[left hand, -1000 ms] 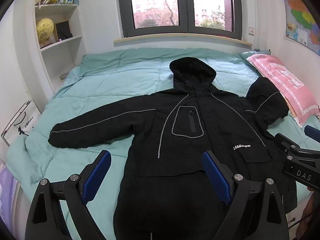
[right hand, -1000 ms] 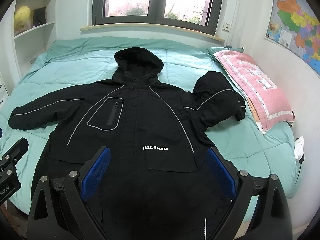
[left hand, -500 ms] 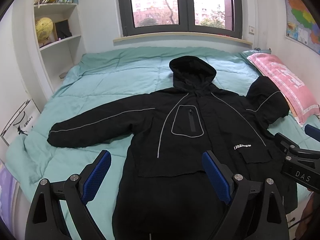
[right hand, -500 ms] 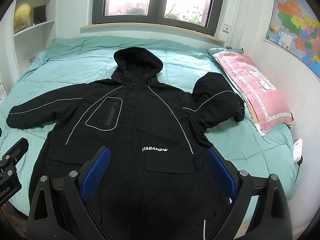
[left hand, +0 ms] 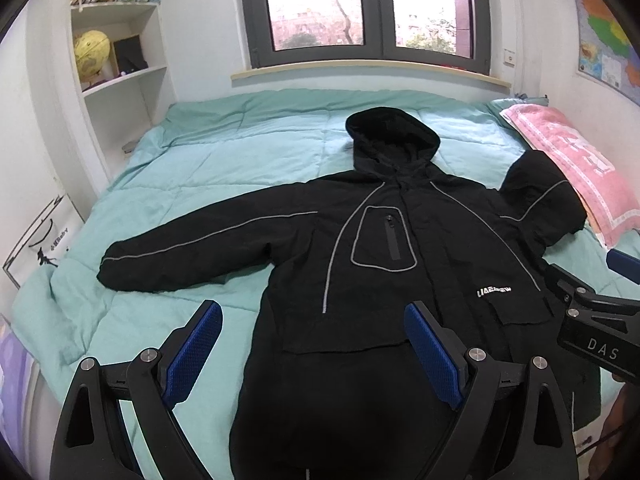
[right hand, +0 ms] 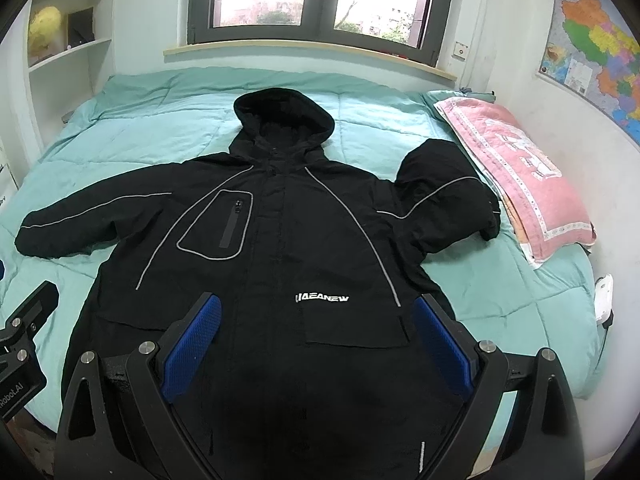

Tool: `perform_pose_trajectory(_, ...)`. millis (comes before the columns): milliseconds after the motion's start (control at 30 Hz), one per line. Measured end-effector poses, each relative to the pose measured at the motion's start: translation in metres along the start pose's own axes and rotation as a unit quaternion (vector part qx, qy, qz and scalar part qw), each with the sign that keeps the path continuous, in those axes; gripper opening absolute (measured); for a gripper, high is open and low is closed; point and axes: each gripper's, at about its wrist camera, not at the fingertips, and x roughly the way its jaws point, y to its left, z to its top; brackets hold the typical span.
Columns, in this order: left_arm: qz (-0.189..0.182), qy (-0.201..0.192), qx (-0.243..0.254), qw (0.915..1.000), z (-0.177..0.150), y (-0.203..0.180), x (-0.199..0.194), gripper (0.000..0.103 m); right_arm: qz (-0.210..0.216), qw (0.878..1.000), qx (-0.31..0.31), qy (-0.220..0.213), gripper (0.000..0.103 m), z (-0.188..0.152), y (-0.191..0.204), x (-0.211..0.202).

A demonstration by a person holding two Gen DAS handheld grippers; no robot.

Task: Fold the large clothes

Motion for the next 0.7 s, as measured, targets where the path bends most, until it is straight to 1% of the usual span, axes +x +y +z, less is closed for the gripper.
perform_pose_trajectory(300, 0.002, 0.006, -0.012, 0.9999, -0.003, 0.01, 0.008, 0.093, 0.005, 1.0, -0.011, 0.008, 0.098, 0.0, 0.018, 0.009)
perform_pose_trajectory(700, 0.004, 0.014, -0.019, 0.9997, -0.003, 0.015, 0.017, 0.093, 0.01, 1.0, -0.01, 0.018, 0.098, -0.001, 0.027, 0.021)
